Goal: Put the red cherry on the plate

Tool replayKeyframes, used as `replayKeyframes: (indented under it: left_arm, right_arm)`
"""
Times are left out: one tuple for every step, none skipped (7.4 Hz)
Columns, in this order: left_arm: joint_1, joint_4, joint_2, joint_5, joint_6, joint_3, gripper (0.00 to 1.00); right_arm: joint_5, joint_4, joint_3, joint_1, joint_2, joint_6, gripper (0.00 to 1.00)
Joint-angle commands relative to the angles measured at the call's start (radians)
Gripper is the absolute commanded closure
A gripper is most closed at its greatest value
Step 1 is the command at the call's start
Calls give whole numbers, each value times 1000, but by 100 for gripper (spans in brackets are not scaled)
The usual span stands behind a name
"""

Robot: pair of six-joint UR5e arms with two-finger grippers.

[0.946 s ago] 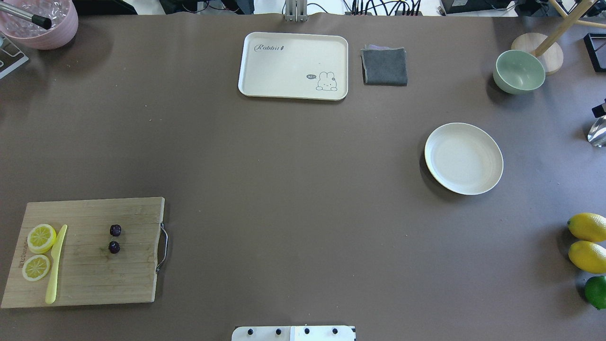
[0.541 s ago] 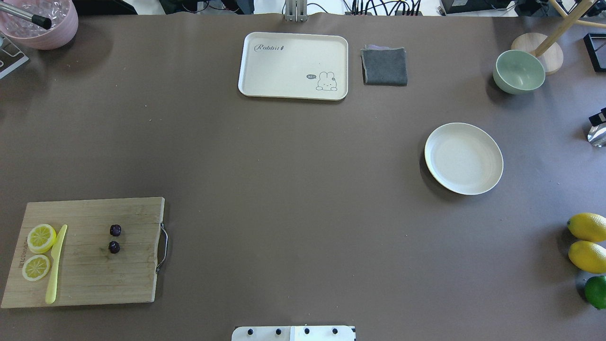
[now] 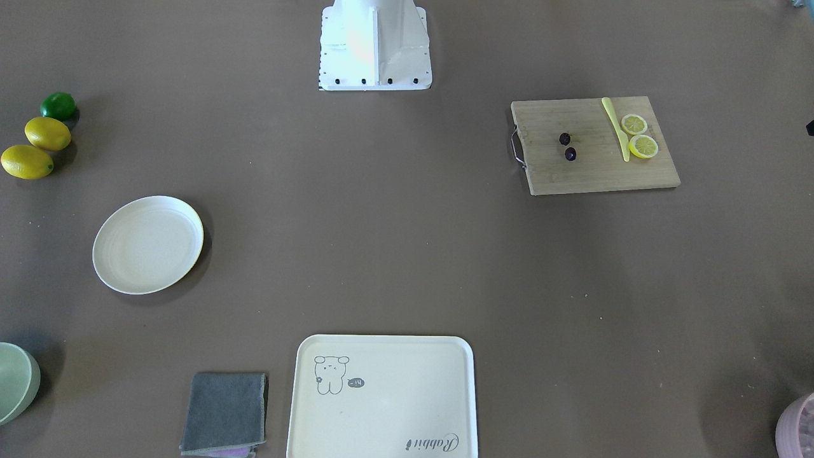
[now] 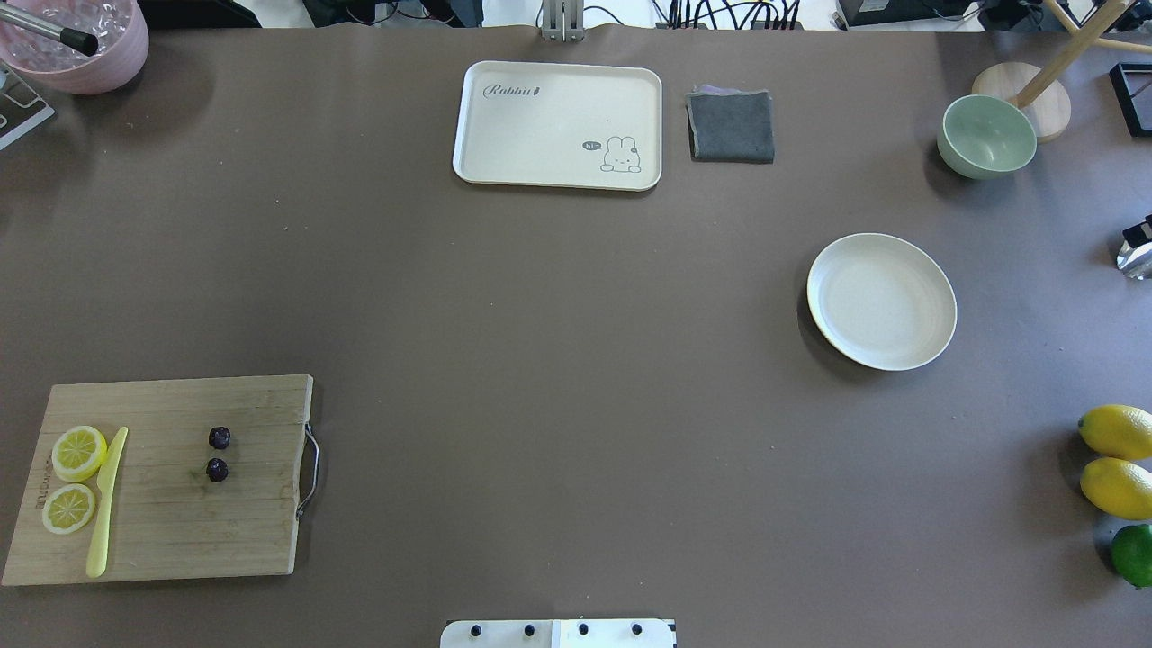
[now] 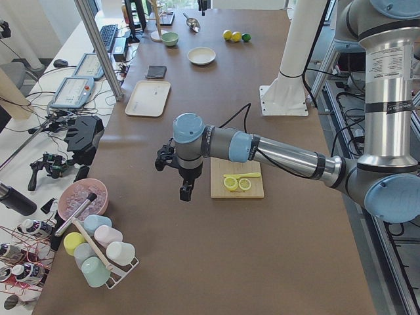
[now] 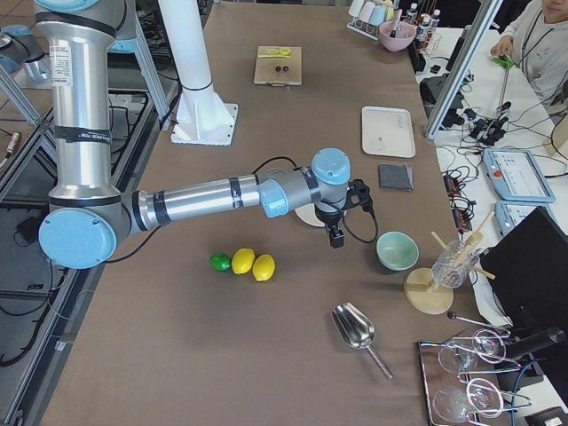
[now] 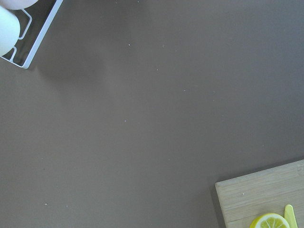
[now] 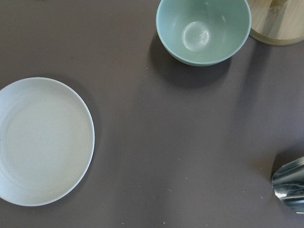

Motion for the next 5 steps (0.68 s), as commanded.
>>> replayKeyframes:
  left_arm:
    - [-8, -1, 4, -43, -1, -9, 3]
    - [-9, 2, 1, -42, -2, 39, 3]
    - [-41, -1, 7, -50, -4, 56, 3]
    - [-66, 1, -4, -48, -2, 44, 3]
    - [-66, -4, -4, -50, -8, 52, 3]
  right_arm:
    - [8, 5, -3, 0, -2, 1, 0]
    - [-6, 0, -13, 0, 4, 1, 0]
    - [8, -10, -42, 1, 31, 10, 0]
    - [23, -7, -41, 18, 25, 14, 0]
    - [26, -3, -41, 40, 12, 14, 0]
